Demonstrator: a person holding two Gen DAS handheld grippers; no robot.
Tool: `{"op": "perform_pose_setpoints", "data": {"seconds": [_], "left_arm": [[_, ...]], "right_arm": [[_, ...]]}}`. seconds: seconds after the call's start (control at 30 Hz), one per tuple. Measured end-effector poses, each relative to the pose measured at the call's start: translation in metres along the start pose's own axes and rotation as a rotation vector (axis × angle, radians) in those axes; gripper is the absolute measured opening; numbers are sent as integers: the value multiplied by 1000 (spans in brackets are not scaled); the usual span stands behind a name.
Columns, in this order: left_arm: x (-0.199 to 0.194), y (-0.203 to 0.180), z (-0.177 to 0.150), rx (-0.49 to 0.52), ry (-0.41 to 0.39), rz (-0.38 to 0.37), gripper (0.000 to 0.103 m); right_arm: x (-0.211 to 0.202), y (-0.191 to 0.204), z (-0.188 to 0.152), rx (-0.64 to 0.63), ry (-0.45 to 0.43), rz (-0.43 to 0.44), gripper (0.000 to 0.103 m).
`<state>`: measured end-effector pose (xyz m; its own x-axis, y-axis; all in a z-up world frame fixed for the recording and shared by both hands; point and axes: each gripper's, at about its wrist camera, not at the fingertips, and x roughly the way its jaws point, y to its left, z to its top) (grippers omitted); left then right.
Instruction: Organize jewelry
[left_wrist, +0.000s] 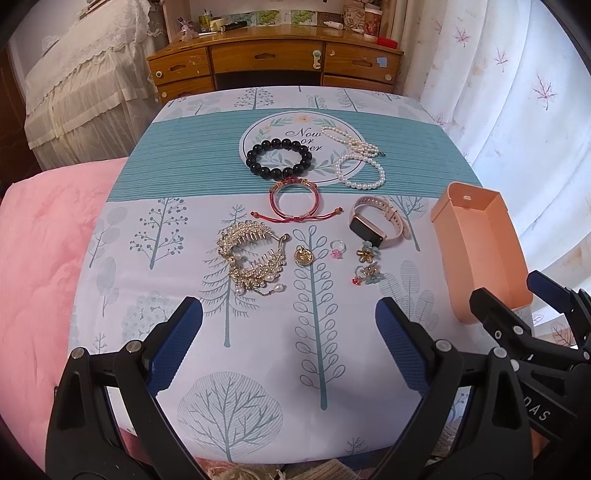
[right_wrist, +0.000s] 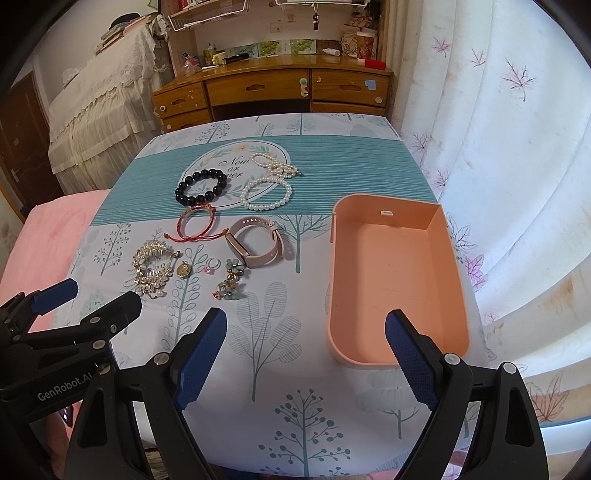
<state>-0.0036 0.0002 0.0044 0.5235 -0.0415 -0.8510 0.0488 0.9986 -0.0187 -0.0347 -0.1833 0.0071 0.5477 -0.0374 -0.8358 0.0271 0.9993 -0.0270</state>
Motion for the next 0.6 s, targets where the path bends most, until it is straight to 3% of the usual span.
{"op": "perform_pose_setpoints", "data": {"seconds": [0.6], "left_arm": [[-3, -1, -3, -3, -6, 5, 94]], "right_arm": [[-7, -1, -6, 2, -6, 6, 89]]}}
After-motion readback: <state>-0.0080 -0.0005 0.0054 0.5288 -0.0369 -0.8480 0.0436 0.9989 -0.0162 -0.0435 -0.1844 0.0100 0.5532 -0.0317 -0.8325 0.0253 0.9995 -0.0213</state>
